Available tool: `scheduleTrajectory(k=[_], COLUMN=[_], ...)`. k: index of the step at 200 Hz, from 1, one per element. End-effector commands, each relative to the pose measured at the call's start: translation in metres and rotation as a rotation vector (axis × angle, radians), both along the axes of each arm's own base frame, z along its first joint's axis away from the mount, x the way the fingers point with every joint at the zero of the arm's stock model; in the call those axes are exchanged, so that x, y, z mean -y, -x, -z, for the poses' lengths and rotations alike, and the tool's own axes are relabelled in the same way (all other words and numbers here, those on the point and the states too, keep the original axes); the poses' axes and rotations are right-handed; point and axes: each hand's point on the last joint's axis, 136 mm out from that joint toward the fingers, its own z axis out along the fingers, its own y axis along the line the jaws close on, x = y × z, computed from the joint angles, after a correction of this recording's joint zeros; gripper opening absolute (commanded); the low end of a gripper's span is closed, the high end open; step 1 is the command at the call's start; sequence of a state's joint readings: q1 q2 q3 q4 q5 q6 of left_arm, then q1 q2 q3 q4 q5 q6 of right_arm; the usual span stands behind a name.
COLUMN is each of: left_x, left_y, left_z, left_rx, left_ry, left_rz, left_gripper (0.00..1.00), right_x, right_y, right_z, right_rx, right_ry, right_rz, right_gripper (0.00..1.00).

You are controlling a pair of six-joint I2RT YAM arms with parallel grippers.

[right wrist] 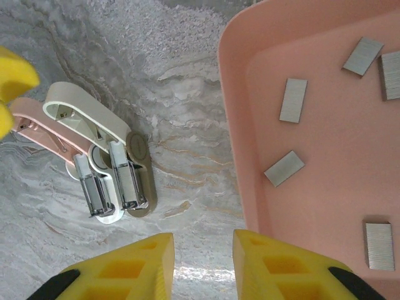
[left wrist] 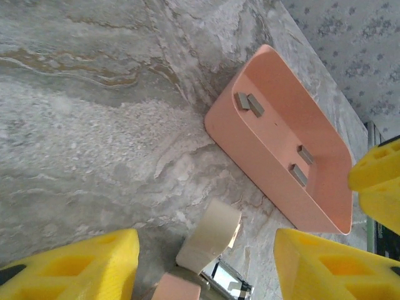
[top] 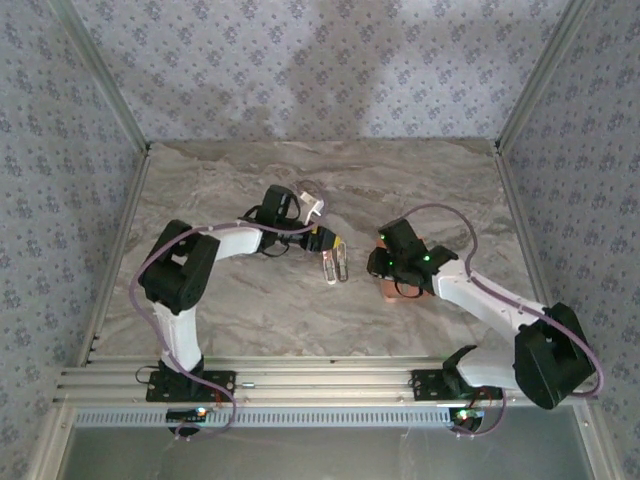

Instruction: Load the staples into the stapler

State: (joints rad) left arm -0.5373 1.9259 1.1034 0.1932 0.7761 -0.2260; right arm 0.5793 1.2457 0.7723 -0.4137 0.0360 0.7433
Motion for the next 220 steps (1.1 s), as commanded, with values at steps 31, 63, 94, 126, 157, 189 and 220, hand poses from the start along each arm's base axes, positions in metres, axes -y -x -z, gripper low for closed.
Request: scheduleTrajectory(k=[31,63,94,126,157,189,220], left_x=[0.006,0.008,0.009,0.007,0.008,0.009,0.004], left_y=[0.018,0.029,0.043,0.056,0.070,0.084,0.089], left_z=[-0.003,-0.012,-0.012,-0.001,0.005,0.017,0.032], left_rx=[-0.012,-0.003,0.001,-0.020,-0.035,-0.050,-0.046], left_ry=[0.025,0.058,0.048,0.010,-0.027,-0.080,-0.155], left_rz=[0.108,0.148,0.193,0.225,0.253,0.278,0.265], left_gripper=[0.59,0.55,0.54,0.49,0.44,0.40,0.34], right_x=[0.007,0.007,0.007,0.006,0.005,0.004,0.004], right_y=[0.003,-0.001,-0.002,-0.004,-0.006,-0.007,-0.006], right_z=[-0.002,-0.001,0.001,0.001,0.000,0.001,0.002], right_rx=[0.013,0.028,0.029,0.028,0.032,0.032,0.029], right_ry=[-0.017,-0.024,-0.024,-0.024,-0.023,-0.023,-0.021], right_rz=[-0.002,0.002,0.004,0.004,-0.001,-0.002,-0.007], right_gripper=[0.31,0.31,0.31,0.31,0.31,0.31,0.31])
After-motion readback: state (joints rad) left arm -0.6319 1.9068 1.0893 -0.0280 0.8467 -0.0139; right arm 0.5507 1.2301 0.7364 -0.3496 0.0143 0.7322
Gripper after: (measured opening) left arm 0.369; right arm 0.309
